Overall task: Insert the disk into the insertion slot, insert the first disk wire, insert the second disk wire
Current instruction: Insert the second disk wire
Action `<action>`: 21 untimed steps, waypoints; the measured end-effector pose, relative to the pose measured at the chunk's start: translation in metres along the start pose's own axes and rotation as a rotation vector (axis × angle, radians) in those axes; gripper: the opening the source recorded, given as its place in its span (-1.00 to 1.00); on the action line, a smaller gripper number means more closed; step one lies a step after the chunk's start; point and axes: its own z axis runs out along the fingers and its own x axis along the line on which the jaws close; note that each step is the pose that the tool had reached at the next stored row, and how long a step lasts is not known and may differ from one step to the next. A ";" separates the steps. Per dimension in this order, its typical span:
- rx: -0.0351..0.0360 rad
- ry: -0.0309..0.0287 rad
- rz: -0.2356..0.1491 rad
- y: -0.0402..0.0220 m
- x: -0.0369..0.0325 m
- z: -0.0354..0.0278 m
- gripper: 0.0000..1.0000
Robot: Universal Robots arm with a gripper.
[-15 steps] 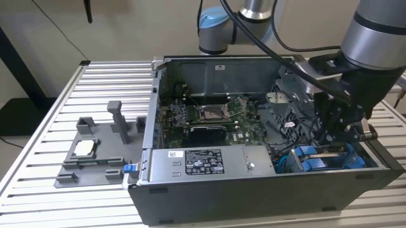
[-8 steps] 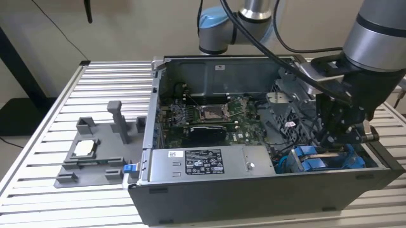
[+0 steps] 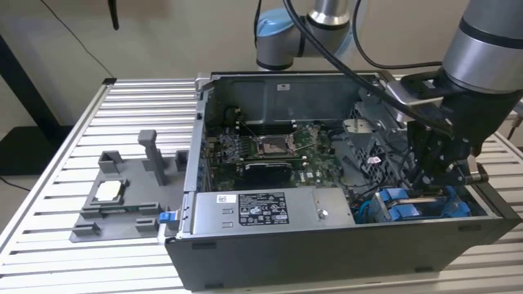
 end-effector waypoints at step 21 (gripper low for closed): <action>0.0002 0.0008 0.008 -0.0007 0.0001 0.0056 -0.68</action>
